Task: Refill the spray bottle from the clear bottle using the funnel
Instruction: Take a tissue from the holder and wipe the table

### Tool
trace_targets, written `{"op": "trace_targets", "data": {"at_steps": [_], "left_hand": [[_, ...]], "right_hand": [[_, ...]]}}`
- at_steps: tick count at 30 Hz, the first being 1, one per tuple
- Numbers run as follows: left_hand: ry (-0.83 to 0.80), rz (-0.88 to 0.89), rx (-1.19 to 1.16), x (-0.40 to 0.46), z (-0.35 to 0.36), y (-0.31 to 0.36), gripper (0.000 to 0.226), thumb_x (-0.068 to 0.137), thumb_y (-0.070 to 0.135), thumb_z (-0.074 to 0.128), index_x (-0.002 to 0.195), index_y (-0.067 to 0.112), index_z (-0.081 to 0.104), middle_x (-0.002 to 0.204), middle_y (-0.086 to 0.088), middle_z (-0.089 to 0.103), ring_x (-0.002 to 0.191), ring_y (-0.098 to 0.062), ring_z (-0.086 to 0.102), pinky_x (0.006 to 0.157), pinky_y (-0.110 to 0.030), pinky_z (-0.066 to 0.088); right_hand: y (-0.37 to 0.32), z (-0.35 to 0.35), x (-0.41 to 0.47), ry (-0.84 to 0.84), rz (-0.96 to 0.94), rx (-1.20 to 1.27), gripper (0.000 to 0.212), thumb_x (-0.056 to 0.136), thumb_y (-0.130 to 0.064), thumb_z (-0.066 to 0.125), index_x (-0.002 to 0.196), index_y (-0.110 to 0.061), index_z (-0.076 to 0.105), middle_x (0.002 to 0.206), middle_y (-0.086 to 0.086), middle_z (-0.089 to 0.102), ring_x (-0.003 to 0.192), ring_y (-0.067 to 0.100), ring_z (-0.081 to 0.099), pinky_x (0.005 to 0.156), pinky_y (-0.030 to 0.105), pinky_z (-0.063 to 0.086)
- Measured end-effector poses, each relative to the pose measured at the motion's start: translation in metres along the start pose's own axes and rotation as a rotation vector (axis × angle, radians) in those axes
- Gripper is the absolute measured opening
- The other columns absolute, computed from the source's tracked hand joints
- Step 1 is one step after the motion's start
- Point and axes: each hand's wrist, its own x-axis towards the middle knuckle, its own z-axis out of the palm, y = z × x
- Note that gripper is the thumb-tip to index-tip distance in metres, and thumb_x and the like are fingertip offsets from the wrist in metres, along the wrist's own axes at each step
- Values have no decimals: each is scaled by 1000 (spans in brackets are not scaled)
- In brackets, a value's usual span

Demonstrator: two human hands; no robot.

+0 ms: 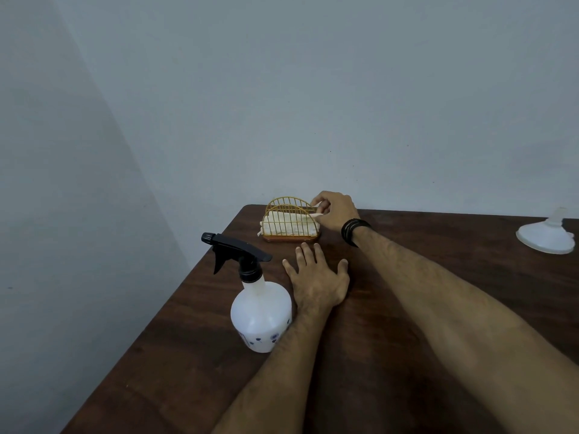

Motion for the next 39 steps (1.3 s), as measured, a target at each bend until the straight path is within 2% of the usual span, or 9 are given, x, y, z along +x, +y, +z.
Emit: {"op": "trace_targets", "data": {"at_steps": [9,16,19,23,29,32,35,37,39], "left_hand": [[7,-6,-1,-1,1,1,83,97,66,20,161,14,6,169,-12,0,156,-27,-5,121,-58,-10],[-3,-10,-1,0,1,0,84,97,67,20,162,15,6,169,-11,-1,156,-27,-5,121,-58,-10],[-4,-3,7,-2,1,1,84,97,67,19,161,14,6,169,-12,0,156,-27,-5,122,-58,-9],[20,-14,6,0,5,0,84,96,66,20,161,13,10,169,-13,4,156,-28,-1,122,-58,-8],[25,-27,-63,-4,-2,4,83,96,65,29,160,13,17,168,-14,10,156,-28,4,122,-58,-6],[109,31,-189,-8,-7,4,75,100,61,30,157,13,29,164,-12,25,154,-26,18,123,-53,5],[154,117,-422,-21,-16,3,59,104,57,28,143,20,51,145,-4,55,136,-23,48,109,-41,37],[94,109,-640,-31,-21,4,55,101,64,27,113,28,67,112,4,71,111,-19,63,90,-38,44],[60,72,-949,-44,-27,9,62,95,72,30,97,28,73,94,3,76,94,-14,69,88,-37,49]], "right_hand": [[-5,-9,4,39,58,137,13,84,-25,80,90,-14,77,83,-8,68,72,2,57,60,14,40],[-3,-11,4,32,116,246,43,100,-33,56,77,1,67,66,3,56,61,13,46,61,27,36],[-4,-20,1,84,137,341,45,98,-35,60,65,-4,60,60,2,53,60,15,48,64,29,38],[-4,-36,-1,135,110,560,50,92,-39,68,71,5,62,70,10,58,63,10,60,70,29,49],[-4,-81,-28,78,161,734,47,86,-41,76,60,-12,52,65,8,53,58,12,52,65,25,48],[0,-98,-50,13,203,692,63,68,-64,81,69,-7,58,71,12,50,71,19,52,79,28,44],[-3,-111,-78,-66,231,631,81,49,-80,78,84,-9,61,82,13,55,82,19,57,83,28,46],[-4,-118,-97,-98,257,595,88,44,-85,75,85,-9,61,83,13,56,80,20,57,80,29,46],[-1,-119,-110,-129,275,541,88,46,-89,72,85,-11,59,83,11,51,80,22,51,79,32,40]]}}
